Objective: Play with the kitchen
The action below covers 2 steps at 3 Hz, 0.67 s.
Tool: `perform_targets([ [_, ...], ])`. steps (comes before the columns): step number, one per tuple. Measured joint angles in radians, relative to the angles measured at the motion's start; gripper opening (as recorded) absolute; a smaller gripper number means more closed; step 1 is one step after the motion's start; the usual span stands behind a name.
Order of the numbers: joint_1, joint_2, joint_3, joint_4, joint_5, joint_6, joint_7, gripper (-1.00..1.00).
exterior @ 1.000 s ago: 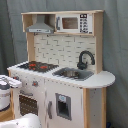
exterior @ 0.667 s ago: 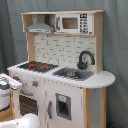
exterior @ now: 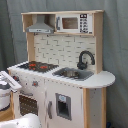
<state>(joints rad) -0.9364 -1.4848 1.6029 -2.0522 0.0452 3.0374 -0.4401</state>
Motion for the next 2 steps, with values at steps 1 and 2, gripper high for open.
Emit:
perform_targets([
  [1,-0.001,0.000,0.000,0.000,0.001,0.006,0.111,-1.00],
  [2,-0.002,0.000,0.000,-0.001,0.001,0.011,0.216,-1.00],
])
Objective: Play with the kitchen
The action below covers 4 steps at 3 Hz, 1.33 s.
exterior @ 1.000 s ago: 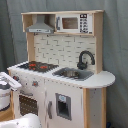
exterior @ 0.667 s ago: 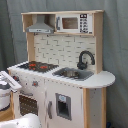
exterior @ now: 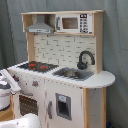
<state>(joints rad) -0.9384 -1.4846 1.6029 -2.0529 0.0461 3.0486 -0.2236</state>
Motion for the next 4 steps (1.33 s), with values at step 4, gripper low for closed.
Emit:
perform_targets([
  [4,-0.002,0.001,-0.002,0.000,0.001,0.012,0.438,-1.00],
])
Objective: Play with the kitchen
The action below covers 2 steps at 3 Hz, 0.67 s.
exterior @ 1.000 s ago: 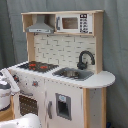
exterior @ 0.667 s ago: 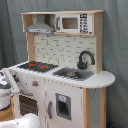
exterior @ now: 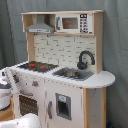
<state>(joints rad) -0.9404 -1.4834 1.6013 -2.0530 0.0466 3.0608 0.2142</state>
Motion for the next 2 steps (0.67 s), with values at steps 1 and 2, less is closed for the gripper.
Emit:
perform_targets([
  [1,0.000,-0.003,-0.001,0.000,-0.005,0.000,-0.045,-1.00],
  [2,0.000,-0.003,-0.001,0.000,-0.005,0.000,-0.045,1.00],
])
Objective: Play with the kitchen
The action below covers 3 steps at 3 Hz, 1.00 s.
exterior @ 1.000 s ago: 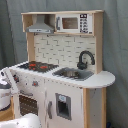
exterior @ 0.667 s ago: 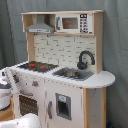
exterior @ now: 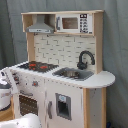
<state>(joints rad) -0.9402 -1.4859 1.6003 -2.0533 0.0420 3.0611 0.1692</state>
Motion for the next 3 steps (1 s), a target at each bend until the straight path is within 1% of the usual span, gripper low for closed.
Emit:
perform_targets([
  [1,0.000,-0.001,0.000,0.000,-0.001,0.000,-0.055,1.00],
  [2,0.027,-0.012,0.006,-0.006,-0.007,-0.008,-0.151,1.00],
  [3,0.073,-0.012,0.010,-0.014,-0.027,-0.094,-0.188,1.00],
])
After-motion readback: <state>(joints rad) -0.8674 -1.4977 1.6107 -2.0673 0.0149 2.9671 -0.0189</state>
